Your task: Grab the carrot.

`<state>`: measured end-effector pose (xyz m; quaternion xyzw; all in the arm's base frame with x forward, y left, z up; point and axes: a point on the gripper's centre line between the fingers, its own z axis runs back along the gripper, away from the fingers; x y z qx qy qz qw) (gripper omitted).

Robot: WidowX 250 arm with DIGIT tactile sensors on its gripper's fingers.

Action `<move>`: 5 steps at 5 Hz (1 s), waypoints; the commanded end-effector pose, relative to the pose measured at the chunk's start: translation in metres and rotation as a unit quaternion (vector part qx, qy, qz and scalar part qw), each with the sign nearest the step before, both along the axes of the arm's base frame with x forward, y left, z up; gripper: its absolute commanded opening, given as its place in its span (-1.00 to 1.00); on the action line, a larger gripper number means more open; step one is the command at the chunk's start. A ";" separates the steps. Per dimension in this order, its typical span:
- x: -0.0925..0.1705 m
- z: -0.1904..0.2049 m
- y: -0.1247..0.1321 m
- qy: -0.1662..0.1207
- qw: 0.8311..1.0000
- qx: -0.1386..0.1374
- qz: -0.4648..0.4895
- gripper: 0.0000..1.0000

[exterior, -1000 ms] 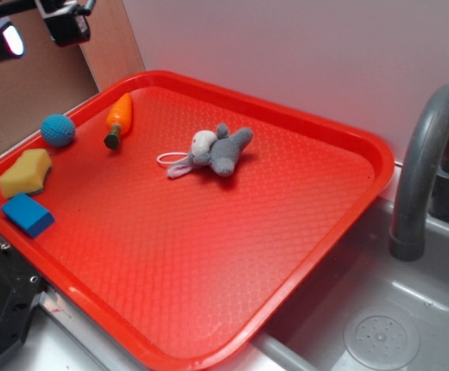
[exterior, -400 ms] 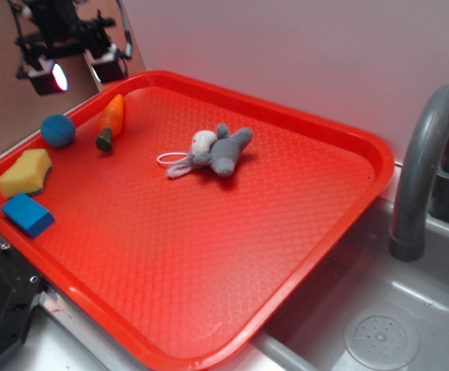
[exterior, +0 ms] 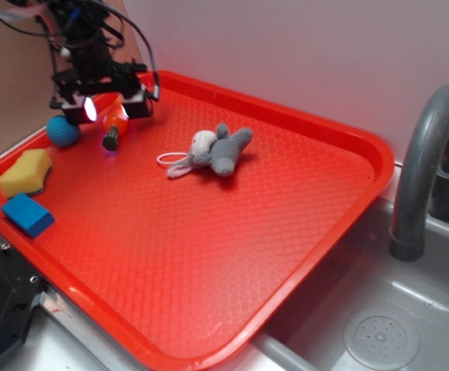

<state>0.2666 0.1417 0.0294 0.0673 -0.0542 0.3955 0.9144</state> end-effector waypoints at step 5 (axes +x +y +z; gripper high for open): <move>-0.035 0.118 -0.077 0.009 0.977 -0.058 -0.205 -1.00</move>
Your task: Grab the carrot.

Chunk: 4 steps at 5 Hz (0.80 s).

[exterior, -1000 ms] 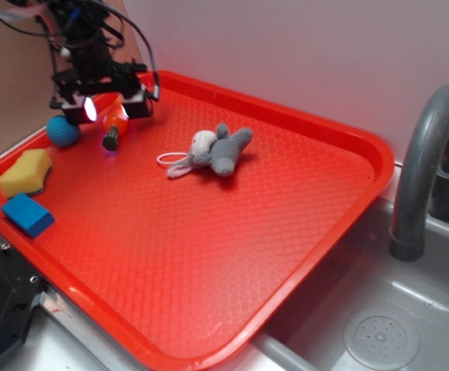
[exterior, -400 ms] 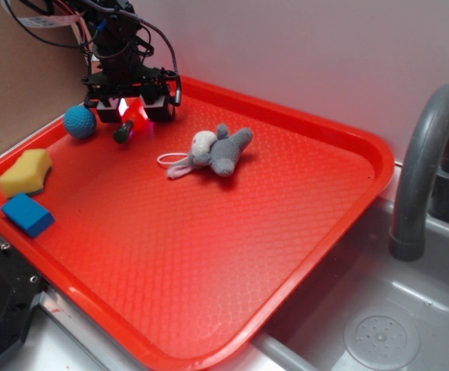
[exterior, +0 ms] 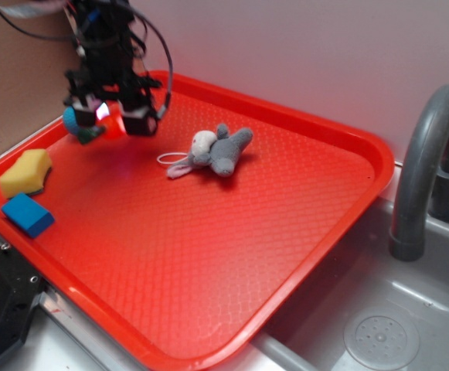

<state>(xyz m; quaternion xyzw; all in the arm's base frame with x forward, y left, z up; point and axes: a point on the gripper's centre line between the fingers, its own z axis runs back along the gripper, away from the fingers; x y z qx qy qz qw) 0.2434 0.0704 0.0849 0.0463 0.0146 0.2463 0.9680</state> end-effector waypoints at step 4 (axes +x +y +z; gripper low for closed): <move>-0.042 0.118 -0.056 -0.067 0.982 -0.062 -0.164 -1.00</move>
